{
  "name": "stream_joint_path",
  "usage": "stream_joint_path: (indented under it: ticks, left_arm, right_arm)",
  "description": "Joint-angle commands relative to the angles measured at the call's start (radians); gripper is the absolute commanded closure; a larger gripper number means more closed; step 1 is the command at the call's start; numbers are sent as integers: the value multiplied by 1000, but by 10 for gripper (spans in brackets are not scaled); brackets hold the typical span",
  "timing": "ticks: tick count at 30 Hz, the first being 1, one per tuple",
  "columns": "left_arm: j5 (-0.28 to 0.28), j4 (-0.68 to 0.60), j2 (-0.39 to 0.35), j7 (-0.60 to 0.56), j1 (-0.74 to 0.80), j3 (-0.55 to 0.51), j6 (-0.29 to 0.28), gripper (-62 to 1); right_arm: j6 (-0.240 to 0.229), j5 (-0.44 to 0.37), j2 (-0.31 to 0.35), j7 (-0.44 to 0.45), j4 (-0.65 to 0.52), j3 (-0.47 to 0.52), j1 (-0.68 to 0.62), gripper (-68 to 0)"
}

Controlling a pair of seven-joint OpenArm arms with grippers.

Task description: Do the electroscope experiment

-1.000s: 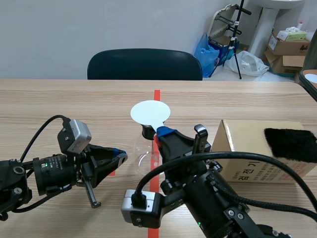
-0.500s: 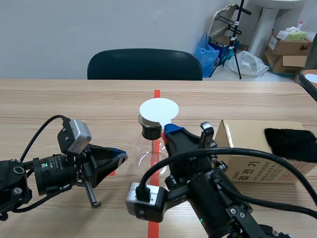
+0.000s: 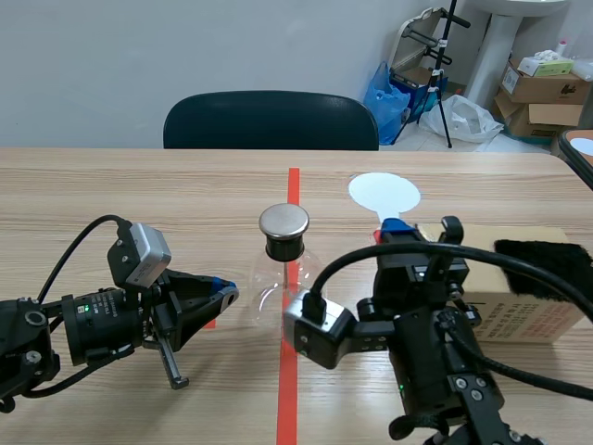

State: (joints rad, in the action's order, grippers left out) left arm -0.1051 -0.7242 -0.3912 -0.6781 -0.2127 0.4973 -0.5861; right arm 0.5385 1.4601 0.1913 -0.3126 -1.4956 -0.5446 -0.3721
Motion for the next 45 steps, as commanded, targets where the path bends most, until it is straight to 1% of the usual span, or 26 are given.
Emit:
stream_joint_path:
  ticks: [1,5,11,15,22,25,28,40,45]
  left_arm:
    - [7,-22,-9,-14,0,-2,0,-30]
    - [7,-22,-9,-14,0,-2,0,-30]
    - [7,-22,-9,-14,0,-2,0,-30]
    - [7,-22,-9,-14,0,-2,0,-30]
    - [7,-22,-9,-14,0,-2,0,-30]
    - [7,-22,-9,-14,0,-2,0,-30]
    - [7,-22,-9,-14,0,-2,0,-30]
    - [7,-22,-9,-14,0,-2,0,-30]
    - [7,-22,-9,-14,0,-2,0,-30]
  right_arm:
    - [14,1,5,-27,-8,3,9,-13]
    - [14,1,5,-104,-8,3,9,-13]
    - [14,1,5,-181,-8,3,9,-13]
    - [14,1,5,-199,-8,3,9,-13]
    - [14,1,5,-193,-8,3,9,-13]
    - [13,1,5,-159,-8,3,9,-13]
    - [13,1,5,-106,-8,3,9,-13]
    - [13,1,5,189,-8,3,9,-13]
    - [13,1,5,288,-8,3,9,-13]
